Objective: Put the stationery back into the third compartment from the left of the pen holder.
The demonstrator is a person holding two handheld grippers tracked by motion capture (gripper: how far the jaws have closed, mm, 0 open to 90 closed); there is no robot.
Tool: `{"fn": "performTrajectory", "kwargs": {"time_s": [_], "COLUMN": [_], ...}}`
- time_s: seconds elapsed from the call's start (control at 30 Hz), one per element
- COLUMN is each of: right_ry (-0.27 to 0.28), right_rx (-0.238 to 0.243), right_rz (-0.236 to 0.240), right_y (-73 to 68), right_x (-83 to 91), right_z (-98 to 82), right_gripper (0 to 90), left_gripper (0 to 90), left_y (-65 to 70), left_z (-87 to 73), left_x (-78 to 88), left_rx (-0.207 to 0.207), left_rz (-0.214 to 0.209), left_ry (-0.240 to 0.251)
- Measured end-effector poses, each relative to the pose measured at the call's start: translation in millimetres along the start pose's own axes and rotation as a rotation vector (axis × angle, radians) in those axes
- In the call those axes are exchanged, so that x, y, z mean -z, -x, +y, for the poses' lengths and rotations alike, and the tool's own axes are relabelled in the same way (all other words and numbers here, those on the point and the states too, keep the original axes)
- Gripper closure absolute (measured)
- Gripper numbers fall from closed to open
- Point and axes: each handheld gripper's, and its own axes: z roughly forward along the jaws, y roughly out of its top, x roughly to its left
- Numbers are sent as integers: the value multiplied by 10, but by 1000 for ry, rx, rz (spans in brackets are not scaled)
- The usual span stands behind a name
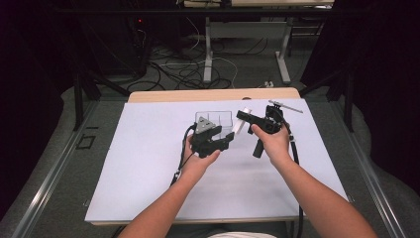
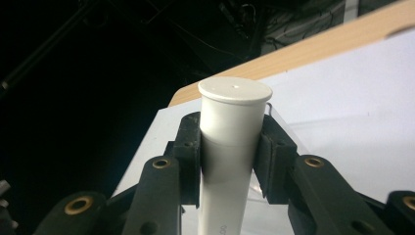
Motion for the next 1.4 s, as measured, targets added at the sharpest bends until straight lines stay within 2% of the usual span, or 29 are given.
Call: {"fn": "performTrajectory", "kwargs": {"time_s": [0.07, 0.1, 0.23, 0.5, 0.7, 0.8, 0.9, 0.93, 1.1, 1.3, 1.4], "right_ry": [-2, 20, 40, 67, 79, 93, 85, 79, 79, 98, 97], "right_rx": [47, 85, 178, 284, 320, 340, 362, 356, 368, 384, 394], "right_rz": [1, -8, -28, -72, -106, -118, -127, -128, -141, -143, -142], "right_y": [-59, -81, -175, -224, -199, -183, -161, -158, -123, -137, -156], "right_x": [-13, -28, -61, -172, -251, -294, -337, -354, -419, -482, -497], "right_z": [10, 11, 27, 23, 17, 12, 7, 3, 8, 16, 18], "right_gripper": [667, 667, 667, 667, 666, 666, 666, 666, 666, 666, 666], "left_gripper": [411, 400, 354, 281, 264, 258, 258, 256, 235, 214, 177], "left_y": [-19, -28, -58, -140, -231, -292, -357, -385, -563, -785, -892], "left_z": [2, 5, 11, 9, 23, 20, 0, -8, -45, -75, -84], "left_x": [24, 38, 85, 238, 356, 408, 455, 469, 519, 596, 634], "left_rx": [-3, -4, -22, -64, -77, -60, -58, -65, -46, 18, 77], "left_rz": [16, 19, 35, 83, 122, 130, 163, 179, 232, 268, 263], "left_ry": [0, -5, -16, -9, 4, 8, 22, 28, 16, 10, -5]}}
